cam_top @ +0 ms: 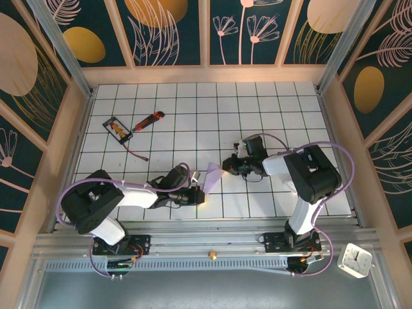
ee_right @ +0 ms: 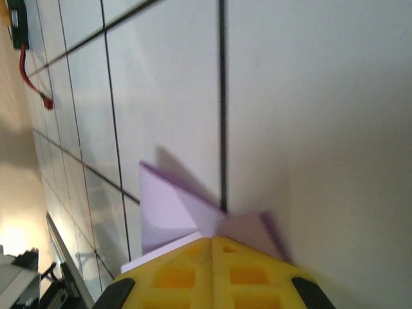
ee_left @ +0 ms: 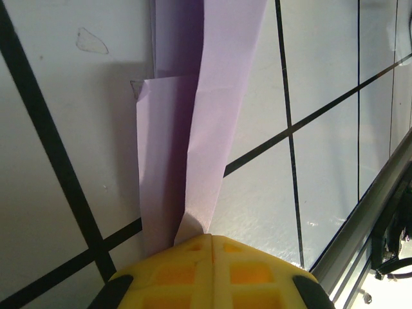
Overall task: Fold a paper plane with a square sheet of paper (pick it up from the middle)
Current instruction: Perform the fifth fold on the wing at the bottom-center of the table.
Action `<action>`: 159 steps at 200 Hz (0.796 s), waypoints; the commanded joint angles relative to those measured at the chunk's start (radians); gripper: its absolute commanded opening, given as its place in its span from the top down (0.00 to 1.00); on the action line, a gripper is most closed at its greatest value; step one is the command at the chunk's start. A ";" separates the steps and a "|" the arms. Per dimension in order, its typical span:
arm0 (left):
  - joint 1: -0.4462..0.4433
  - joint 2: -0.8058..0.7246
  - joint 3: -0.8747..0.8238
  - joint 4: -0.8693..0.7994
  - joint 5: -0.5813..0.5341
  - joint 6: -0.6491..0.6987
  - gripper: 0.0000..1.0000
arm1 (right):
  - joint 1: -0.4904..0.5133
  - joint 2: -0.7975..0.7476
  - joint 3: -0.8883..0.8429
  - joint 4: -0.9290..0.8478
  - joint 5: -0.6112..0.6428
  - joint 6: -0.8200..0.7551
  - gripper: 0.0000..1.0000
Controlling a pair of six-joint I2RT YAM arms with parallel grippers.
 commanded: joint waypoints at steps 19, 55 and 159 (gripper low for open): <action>-0.014 0.065 -0.038 -0.202 -0.026 0.010 1.00 | -0.076 -0.041 0.044 -0.129 0.100 -0.083 1.00; -0.014 0.068 -0.031 -0.197 -0.024 0.003 1.00 | -0.038 -0.201 -0.001 -0.129 0.091 -0.055 1.00; -0.014 0.070 -0.021 -0.211 -0.032 -0.003 1.00 | 0.332 -0.192 -0.142 0.092 0.161 0.163 1.00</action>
